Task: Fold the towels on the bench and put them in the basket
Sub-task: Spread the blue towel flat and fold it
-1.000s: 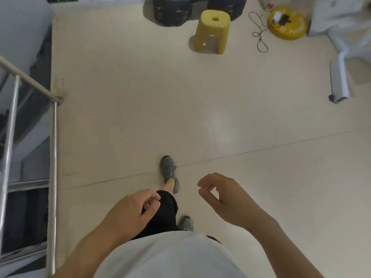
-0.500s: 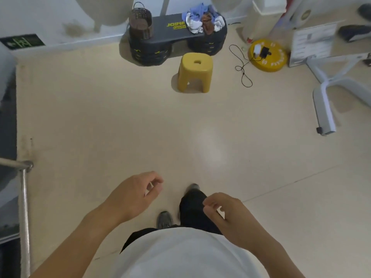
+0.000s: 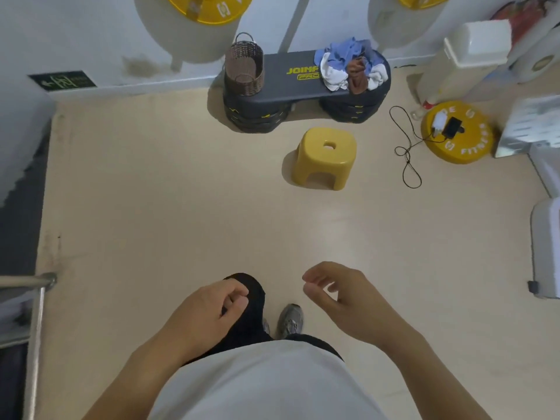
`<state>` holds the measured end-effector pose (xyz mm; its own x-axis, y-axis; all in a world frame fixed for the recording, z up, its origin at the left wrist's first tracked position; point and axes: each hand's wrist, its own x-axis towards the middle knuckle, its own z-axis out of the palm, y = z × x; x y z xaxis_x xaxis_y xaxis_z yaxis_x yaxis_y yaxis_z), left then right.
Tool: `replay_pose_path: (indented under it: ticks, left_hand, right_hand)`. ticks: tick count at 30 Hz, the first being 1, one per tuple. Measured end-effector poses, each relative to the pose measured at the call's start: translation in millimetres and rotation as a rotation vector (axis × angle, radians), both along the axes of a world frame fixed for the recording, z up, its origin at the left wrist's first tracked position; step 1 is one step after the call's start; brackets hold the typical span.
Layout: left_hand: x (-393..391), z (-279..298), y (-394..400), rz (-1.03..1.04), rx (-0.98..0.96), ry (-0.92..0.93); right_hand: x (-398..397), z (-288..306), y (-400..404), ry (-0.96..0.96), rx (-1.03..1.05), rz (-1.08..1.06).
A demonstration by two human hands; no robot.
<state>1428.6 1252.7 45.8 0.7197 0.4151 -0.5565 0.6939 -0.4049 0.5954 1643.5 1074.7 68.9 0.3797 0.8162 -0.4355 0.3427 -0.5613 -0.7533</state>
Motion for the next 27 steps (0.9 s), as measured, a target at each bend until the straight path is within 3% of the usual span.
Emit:
replay_pose_path:
  ticks: [11, 17, 27]
  left_hand:
    - [155, -16, 248, 0.010, -0.019, -0.046]
    - [259, -10, 377, -0.089, 0.005, -0.073]
    - [400, -20, 524, -0.029, 0.003, -0.096]
  right_hand:
    - [144, -8, 225, -0.032, -0.085, -0.004]
    - [212, -3, 313, -0.024, -0.070, -0.101]
    - [370, -24, 483, -0.033, -0.040, -0.059]
